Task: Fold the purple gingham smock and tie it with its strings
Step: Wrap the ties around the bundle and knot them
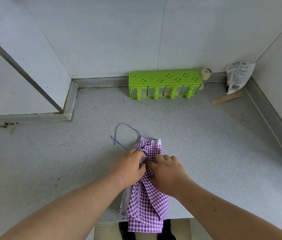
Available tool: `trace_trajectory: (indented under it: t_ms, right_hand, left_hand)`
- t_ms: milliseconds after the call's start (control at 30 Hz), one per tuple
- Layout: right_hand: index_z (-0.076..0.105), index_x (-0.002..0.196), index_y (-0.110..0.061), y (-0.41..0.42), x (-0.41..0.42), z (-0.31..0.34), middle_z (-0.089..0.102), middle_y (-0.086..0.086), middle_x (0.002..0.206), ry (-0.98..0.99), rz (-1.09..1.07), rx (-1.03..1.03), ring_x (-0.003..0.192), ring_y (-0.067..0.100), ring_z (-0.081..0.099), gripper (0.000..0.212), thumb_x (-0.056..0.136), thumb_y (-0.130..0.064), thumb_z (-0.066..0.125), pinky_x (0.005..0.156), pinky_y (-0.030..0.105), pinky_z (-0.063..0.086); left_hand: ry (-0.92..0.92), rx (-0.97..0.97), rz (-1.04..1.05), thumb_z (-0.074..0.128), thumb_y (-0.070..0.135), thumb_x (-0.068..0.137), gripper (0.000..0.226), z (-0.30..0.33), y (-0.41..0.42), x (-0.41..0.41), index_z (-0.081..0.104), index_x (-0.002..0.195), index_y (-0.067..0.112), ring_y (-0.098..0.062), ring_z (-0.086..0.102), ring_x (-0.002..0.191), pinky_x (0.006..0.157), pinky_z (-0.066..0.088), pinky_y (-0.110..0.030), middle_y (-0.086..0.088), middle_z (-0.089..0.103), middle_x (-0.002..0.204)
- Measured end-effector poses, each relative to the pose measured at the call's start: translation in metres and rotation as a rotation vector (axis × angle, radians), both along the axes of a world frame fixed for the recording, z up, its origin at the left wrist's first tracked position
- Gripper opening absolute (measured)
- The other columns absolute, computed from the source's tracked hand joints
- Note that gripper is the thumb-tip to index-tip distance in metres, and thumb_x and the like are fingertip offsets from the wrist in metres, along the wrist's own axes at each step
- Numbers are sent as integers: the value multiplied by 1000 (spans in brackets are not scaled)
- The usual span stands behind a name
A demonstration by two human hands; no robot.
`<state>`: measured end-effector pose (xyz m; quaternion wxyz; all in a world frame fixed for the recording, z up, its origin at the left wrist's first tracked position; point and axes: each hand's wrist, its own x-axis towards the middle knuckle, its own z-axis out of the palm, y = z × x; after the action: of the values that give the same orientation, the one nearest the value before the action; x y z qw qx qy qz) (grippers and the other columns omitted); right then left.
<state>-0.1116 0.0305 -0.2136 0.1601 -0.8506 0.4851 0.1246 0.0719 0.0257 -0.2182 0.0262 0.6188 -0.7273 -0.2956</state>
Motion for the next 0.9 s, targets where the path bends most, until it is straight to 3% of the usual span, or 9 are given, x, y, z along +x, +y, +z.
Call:
trace_trajectory:
  t_ms: [67, 133, 300, 433, 567, 633, 700, 800, 900]
  right_hand:
    - [52, 140, -38, -2, -3, 5, 53, -5, 119, -58, -57, -9, 112, 23, 53, 44, 98, -46, 44, 107, 44, 39]
    - [49, 143, -39, 0, -7, 6, 51, -6, 127, -42, -51, 23, 119, 24, 51, 51, 96, -57, 45, 109, 44, 36]
    - [29, 156, -29, 10, -2, 1, 41, 0, 137, 77, -23, 102, 125, 26, 44, 111, 68, -92, 56, 112, 47, 32]
    - [28, 152, -19, 14, 17, 1, 41, 3, 135, 149, -84, 48, 123, 28, 44, 124, 60, -98, 55, 109, 47, 34]
    - [29, 149, -20, 22, 26, 0, 40, 2, 132, 54, -132, 60, 120, 27, 45, 109, 71, -94, 48, 107, 47, 39]
    - [38, 141, -23, 26, 21, 0, 44, 0, 127, -145, -156, 66, 111, 24, 52, 71, 92, -74, 45, 100, 45, 49]
    - [44, 130, -22, 27, 10, 1, 50, -1, 120, -246, -137, 108, 103, 22, 55, 36, 100, -42, 44, 93, 45, 54]
    - [52, 129, -23, 31, -7, -4, 52, -5, 124, -252, 44, 174, 110, 18, 52, 41, 88, -24, 54, 99, 40, 52]
    - [50, 139, -30, 32, -20, -5, 48, -10, 136, -220, 166, 194, 123, 14, 45, 57, 87, -46, 65, 114, 35, 38]
  left_hand:
    - [97, 36, 132, 61, 34, 101, 40, 2, -3, -1, 54, 139, 28, -11, 60, 113, 101, 55, -33, 5, 52, 136]
    - [143, 110, 225, 62, 36, 100, 46, 4, -7, 0, 49, 144, 31, -13, 58, 114, 103, 53, -33, 4, 49, 137]
    - [41, 222, 198, 49, 41, 107, 59, 2, -6, -5, 26, 161, 37, -24, 52, 137, 110, 46, -39, 1, 35, 162]
    - [-12, 76, 217, 43, 31, 109, 50, -2, 0, -11, 34, 158, 33, -21, 67, 112, 94, 57, -38, 1, 63, 141]
    - [-2, 121, 304, 38, 26, 110, 47, -8, -1, -10, 37, 156, 30, -19, 65, 86, 78, 55, -35, -3, 71, 123]
    - [63, 138, 385, 40, 24, 109, 41, -9, -2, -10, 43, 150, 29, -18, 67, 84, 72, 55, -35, 0, 72, 111]
    - [98, 158, 447, 42, 21, 108, 31, -8, -3, -9, 46, 138, 27, -17, 63, 68, 57, 48, -32, 1, 66, 88]
    - [110, 181, 482, 42, 19, 107, 13, -6, 0, -10, 45, 117, 26, -17, 50, 57, 51, 41, -34, -1, 59, 77]
    - [94, 194, 385, 47, 25, 105, 7, -2, 4, -9, 45, 100, 29, -16, 49, 59, 56, 50, -44, 0, 57, 76]
